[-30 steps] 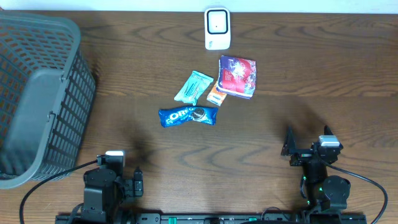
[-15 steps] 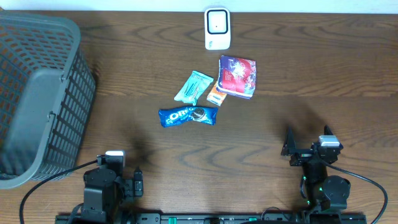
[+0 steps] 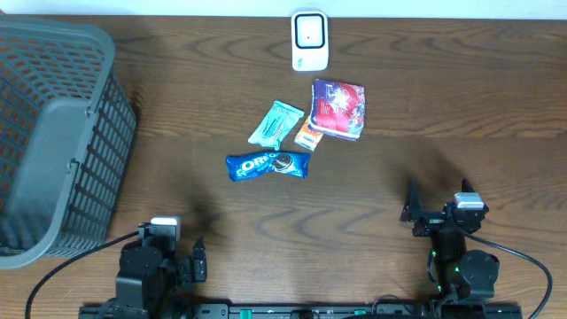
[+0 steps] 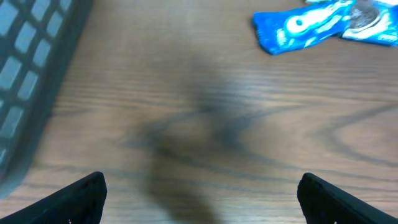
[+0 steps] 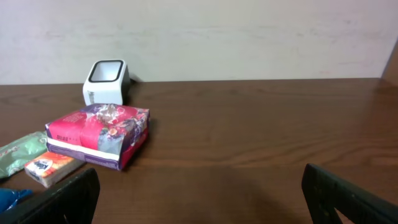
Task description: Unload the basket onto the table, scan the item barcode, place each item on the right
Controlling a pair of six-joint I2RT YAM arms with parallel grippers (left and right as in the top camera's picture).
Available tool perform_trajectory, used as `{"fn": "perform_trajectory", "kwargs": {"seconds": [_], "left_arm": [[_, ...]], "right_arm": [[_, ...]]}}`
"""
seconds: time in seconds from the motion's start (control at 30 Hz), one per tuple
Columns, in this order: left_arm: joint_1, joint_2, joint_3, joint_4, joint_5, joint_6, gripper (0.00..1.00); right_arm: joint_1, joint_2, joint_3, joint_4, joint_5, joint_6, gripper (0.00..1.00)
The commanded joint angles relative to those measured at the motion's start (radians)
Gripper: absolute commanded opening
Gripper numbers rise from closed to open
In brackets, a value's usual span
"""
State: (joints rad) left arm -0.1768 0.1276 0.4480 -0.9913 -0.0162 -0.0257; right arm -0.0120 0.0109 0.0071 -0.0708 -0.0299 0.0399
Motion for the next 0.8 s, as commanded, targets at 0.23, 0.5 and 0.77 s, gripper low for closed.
{"fn": "perform_trajectory", "kwargs": {"seconds": [0.23,0.5,0.77], "left_arm": [[0.095,-0.032,-0.006,0.361,0.126,0.028,0.98],[0.227,-0.123,-0.106,0.494,0.188,0.025,0.98],[0.239,-0.126,-0.251,0.814,0.270,0.025,0.98]], "right_arm": [[-0.013,-0.005,-0.002,-0.004,-0.002,-0.011,0.99],[-0.013,-0.005,-0.002,-0.004,-0.002,-0.011,0.99],[-0.013,-0.005,-0.002,-0.004,-0.002,-0.011,0.99]]}}
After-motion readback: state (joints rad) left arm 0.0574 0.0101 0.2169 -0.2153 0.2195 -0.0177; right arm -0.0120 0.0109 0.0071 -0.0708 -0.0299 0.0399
